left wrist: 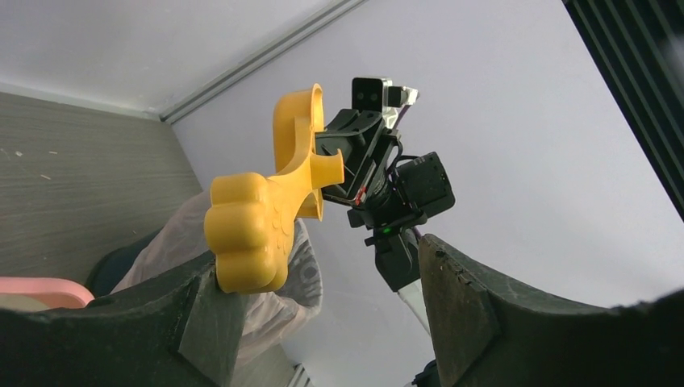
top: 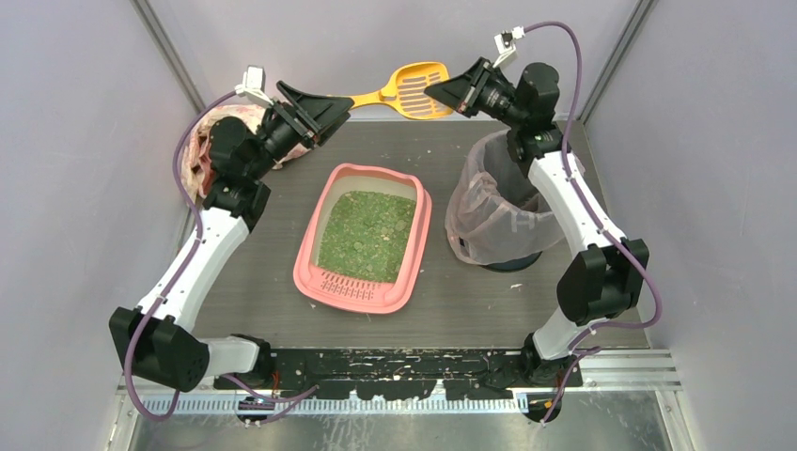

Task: Clean the litter box

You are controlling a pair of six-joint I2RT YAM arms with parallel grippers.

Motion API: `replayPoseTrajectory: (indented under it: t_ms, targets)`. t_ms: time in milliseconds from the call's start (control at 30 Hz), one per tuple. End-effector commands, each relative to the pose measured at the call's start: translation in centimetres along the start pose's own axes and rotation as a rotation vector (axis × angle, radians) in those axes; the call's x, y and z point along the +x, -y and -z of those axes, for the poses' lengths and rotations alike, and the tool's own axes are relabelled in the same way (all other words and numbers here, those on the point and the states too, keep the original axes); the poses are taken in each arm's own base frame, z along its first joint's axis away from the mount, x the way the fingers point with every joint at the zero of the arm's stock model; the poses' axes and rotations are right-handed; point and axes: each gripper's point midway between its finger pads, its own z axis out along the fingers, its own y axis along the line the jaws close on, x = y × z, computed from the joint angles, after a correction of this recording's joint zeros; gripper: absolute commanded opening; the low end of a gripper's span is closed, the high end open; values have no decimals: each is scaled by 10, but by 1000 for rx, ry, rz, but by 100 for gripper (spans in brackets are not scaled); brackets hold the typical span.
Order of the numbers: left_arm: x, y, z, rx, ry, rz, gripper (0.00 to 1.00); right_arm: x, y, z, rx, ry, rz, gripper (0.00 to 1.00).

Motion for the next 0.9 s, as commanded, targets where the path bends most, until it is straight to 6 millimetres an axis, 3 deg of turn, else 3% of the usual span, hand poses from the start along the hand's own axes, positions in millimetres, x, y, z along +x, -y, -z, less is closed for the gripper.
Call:
replayPoseTrajectory:
  t_ms: [0, 600, 733, 867]
  targets:
    - [-9, 28, 2, 79, 33, -40, 73, -13, -27, 8, -48, 55, 61, 1]
    - [-16, 10, -23, 63, 29, 13, 70, -5, -31, 8, -67, 4, 63, 1]
    - [-16, 12, -23, 74, 29, 33, 66, -1, -28, 7, -65, -5, 55, 1]
    - [-15, 14, -23, 79, 29, 35, 53, 0, -26, 7, -70, -11, 51, 1]
